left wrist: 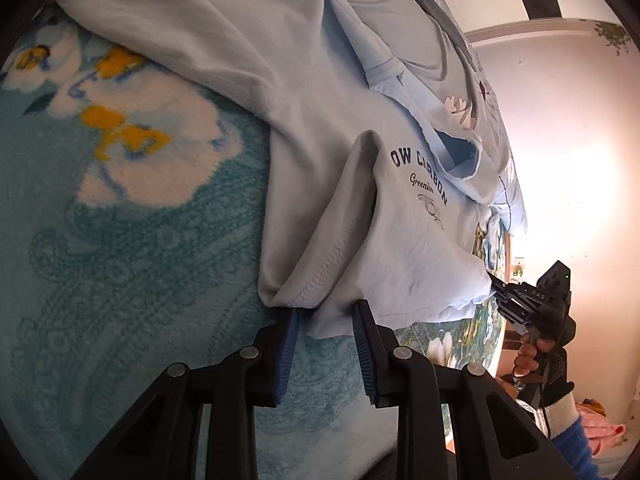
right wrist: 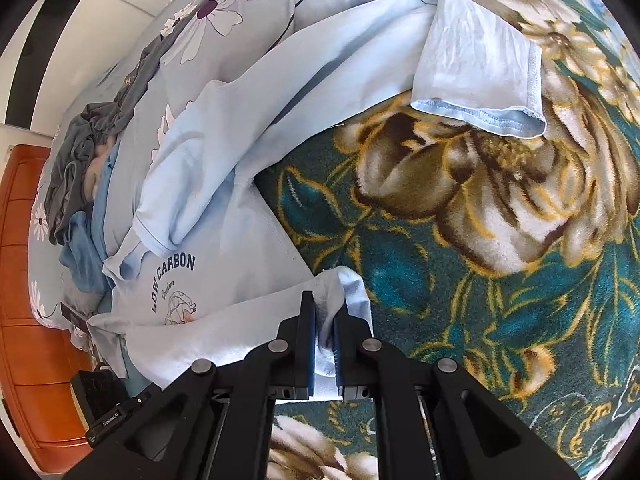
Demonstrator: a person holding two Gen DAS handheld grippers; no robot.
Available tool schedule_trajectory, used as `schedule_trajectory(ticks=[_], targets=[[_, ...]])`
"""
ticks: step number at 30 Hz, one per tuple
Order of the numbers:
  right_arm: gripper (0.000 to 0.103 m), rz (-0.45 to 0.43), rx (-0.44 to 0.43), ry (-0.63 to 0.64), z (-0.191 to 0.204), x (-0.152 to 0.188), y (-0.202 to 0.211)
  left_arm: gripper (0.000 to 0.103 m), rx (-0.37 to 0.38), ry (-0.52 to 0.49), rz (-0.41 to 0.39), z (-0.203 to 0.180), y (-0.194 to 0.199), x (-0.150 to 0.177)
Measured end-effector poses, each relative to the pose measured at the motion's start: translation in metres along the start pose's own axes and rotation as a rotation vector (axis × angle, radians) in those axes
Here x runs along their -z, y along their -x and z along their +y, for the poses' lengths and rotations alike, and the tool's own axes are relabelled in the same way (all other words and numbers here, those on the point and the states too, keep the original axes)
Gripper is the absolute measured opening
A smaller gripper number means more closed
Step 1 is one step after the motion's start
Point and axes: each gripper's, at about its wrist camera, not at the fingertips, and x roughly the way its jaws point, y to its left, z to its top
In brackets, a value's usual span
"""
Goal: Fold clothes
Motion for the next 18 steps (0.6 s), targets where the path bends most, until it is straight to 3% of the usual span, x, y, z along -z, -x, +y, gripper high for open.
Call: schedule_trajectory(ticks=[2, 5, 11, 18], targets=[[0.008, 0.002, 0.001, -0.003, 0.0, 0.002, 0.001, 0.012, -0.006, 0.004, 0.005, -0.003, 0.0, 0.002], [0.008, 0.002, 0.004, -0.008, 0.002, 0.007, 0.004, 0.005, -0.02, 0.006, -0.003, -0.008, 0.004, 0.006], [0.008, -0.016, 0.008, 0.019, 0.005, 0.027, 0.023, 0.004, -0.015, -0.006, -0.033, -0.023, 0.03, 0.027], [0.007, -0.032, 0.012, 0.047, 0.007, 0.075, 0.044, 0.004, -0.054, -0.006, -0.046, -0.028, 0.068, 0.061]])
